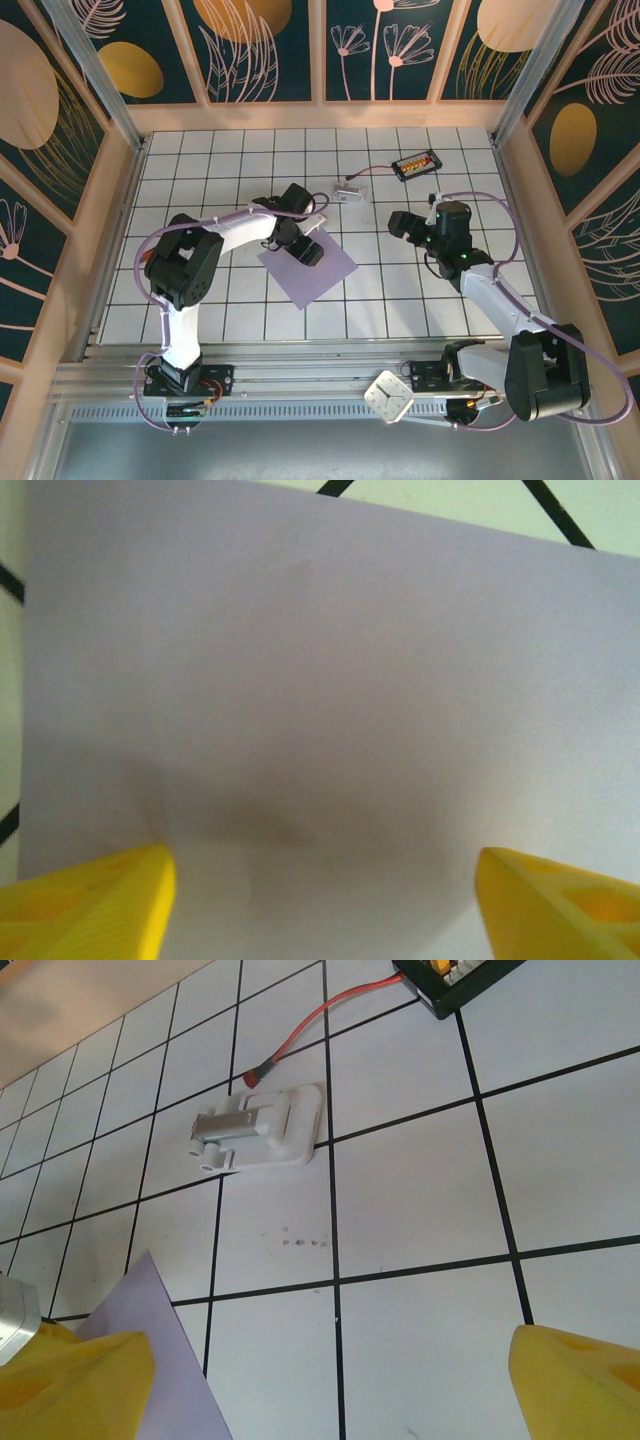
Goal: Fold a paper plane with a square sheet of paper (pick it up from the middle)
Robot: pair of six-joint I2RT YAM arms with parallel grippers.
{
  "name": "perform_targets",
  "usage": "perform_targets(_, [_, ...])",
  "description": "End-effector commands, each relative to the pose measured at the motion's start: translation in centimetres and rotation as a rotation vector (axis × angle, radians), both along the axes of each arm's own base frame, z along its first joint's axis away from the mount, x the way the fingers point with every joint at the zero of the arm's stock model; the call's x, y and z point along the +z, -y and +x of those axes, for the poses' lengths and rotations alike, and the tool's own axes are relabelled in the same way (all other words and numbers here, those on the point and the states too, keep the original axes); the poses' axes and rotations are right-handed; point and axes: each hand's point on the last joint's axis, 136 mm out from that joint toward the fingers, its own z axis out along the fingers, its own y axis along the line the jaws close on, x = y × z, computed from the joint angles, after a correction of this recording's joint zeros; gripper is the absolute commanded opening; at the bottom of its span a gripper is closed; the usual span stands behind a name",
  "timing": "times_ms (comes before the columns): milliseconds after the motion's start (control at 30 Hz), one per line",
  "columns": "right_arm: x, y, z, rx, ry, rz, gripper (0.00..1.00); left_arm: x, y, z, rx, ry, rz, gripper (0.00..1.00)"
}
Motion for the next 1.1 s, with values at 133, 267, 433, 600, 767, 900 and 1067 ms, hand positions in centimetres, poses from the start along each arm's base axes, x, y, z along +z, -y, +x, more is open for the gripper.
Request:
perform_targets(133, [0.4, -0.1, 0.3, -0.002, 0.009, 0.019, 0.92, 2.9, -0.2, -1.1, 0.028, 0.068, 0.023, 0.99])
perform_targets(267, [-0.2, 0.0, 0.2, -0.006, 0.000, 0.020, 0.92, 0.4, -1.0, -2.6, -0.005, 0.013, 0.122, 0.99])
perform_targets(433, [-0.4, 0.0, 0.2, -0.008, -0.005, 0.020, 0.92, -1.5, -0.8, -3.4, -0.039, -0.028, 0.175, 0.99])
perform_targets(600, [-0.3, 0.1, 0.0, -0.011, 0.000, 0.014, 0.92, -3.5, -1.0, -3.5, -0.062, -0.069, 0.221, 0.99])
perform_targets(767, [-0.4, 0.3, -0.1, -0.017, -0.001, 0.016, 0.92, -4.4, -1.3, -4.0, -0.067, -0.106, 0.243, 0.95])
perform_targets(900, [-0.6, 0.3, -0.1, -0.016, -0.006, 0.015, 0.92, -3.6, -0.6, -3.6, -0.065, -0.088, 0.210, 0.88])
perform_targets(1067, [-0.6, 0.3, -0.1, -0.016, -0.004, 0.015, 0.92, -2.4, 0.6, -3.2, -0.063, -0.075, 0.148, 0.80])
